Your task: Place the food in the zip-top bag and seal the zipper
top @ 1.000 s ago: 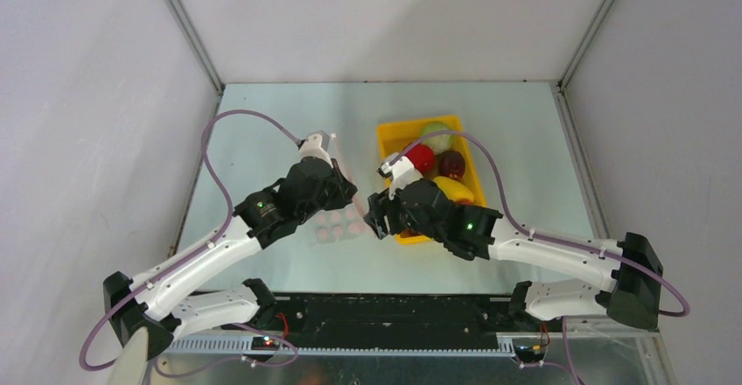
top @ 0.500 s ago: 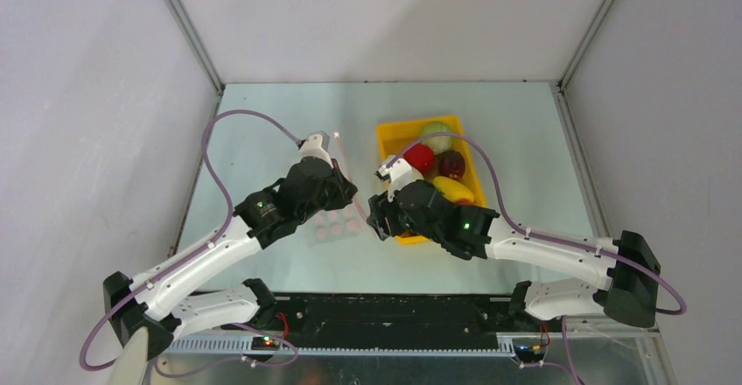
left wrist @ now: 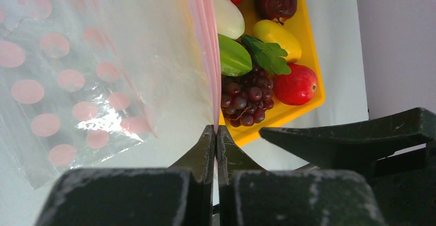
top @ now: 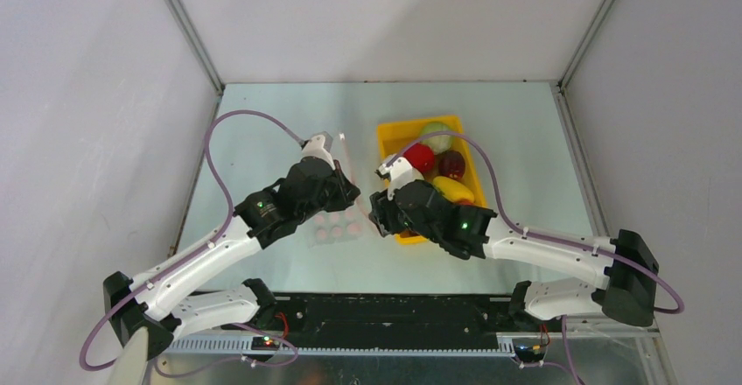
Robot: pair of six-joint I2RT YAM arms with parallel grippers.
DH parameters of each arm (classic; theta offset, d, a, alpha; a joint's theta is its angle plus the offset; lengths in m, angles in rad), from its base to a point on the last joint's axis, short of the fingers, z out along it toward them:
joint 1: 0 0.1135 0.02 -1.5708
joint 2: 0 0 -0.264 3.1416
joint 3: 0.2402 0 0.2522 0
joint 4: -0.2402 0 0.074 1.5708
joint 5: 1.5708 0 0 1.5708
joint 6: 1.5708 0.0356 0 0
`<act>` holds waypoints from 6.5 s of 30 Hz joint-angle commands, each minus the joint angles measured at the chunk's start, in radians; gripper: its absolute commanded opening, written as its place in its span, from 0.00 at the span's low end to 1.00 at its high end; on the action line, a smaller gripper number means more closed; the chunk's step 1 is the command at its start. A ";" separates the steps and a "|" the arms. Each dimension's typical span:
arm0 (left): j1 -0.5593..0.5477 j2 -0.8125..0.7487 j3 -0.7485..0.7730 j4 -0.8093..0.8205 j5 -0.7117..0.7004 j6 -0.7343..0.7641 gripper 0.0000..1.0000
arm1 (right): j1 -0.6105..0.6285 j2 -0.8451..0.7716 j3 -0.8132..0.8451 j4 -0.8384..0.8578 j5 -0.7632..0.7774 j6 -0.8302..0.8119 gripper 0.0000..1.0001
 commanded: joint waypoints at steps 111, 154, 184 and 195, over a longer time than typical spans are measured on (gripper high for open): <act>0.002 0.191 0.152 -0.137 -0.235 0.108 0.41 | 0.056 0.036 0.004 0.007 0.273 0.286 0.00; -0.084 0.092 0.361 -0.387 -0.268 0.421 0.00 | -0.279 0.026 0.045 -0.051 0.085 0.229 0.00; 0.114 0.144 0.382 -0.104 -0.388 0.729 0.00 | -0.344 0.121 0.012 0.301 -0.322 0.182 0.27; 0.130 0.058 0.318 -0.076 -0.243 0.781 0.00 | -0.285 0.368 0.103 0.496 -0.451 0.326 0.28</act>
